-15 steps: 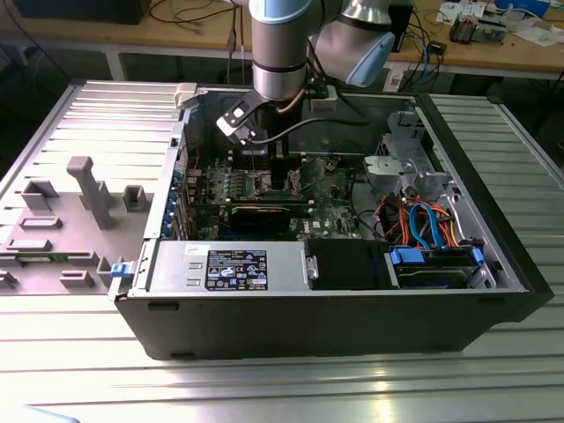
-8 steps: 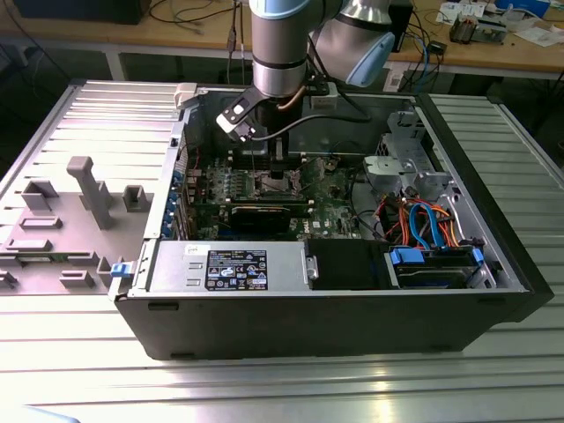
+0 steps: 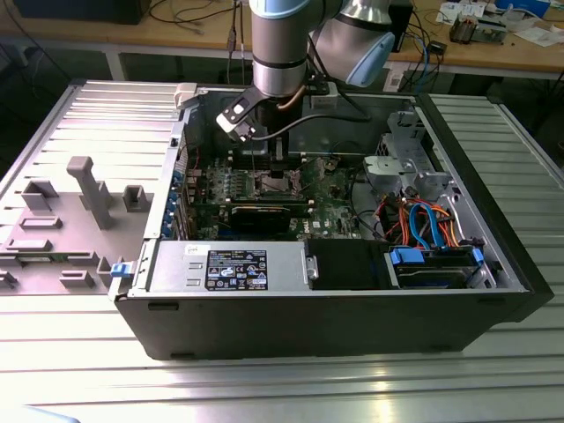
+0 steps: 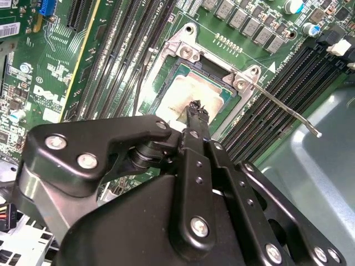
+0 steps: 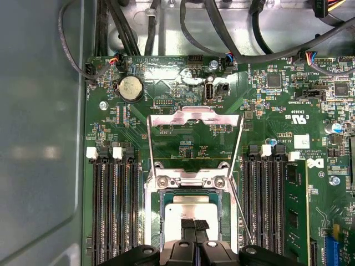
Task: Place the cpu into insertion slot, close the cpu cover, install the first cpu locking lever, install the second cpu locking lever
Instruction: 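Close the cpu cover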
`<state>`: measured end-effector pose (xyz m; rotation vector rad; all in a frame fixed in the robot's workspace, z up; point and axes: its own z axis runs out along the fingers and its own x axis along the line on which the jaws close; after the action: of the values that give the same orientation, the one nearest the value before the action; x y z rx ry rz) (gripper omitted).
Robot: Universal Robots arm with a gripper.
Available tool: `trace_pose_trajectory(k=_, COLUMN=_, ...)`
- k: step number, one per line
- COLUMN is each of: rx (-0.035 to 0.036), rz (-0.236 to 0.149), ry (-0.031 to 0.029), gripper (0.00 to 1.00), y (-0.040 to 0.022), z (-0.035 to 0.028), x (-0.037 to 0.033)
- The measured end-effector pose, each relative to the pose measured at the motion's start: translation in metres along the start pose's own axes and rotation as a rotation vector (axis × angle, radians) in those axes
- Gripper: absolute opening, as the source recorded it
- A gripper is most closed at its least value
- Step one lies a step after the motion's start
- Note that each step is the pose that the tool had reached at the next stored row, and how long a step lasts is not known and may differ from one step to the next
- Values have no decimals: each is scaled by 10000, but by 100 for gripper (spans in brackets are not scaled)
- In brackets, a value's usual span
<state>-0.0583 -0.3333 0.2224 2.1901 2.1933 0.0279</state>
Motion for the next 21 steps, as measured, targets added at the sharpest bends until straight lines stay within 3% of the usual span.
trace_pose_trajectory(k=7, rx=1, rz=0, ry=-2, gripper=11, y=0, z=-7, x=0)
trace_pose_trajectory(k=9, rx=0, rz=0, ry=-1, gripper=11, y=2, z=-38, x=-1)
trace_pose_trajectory(k=15, rx=1, rz=0, ry=-1, gripper=11, y=11, z=-243, x=-4)
trace_pose_trajectory(k=17, rx=1, rz=-1, ry=-7, gripper=11, y=16, z=-362, x=-4)
trace_pose_trajectory(k=18, rx=9, rz=0, ry=-6, gripper=11, y=19, z=-365, x=-3)
trace_pose_trajectory(k=19, rx=55, rz=-5, ry=-4, gripper=11, y=28, z=-364, x=-3)
trace_pose_trajectory(k=20, rx=194, rz=-29, ry=-5, gripper=11, y=43, z=-364, x=-3)
trace_pose_trajectory(k=21, rx=286, rz=-30, ry=-5, gripper=11, y=48, z=-364, x=-3)
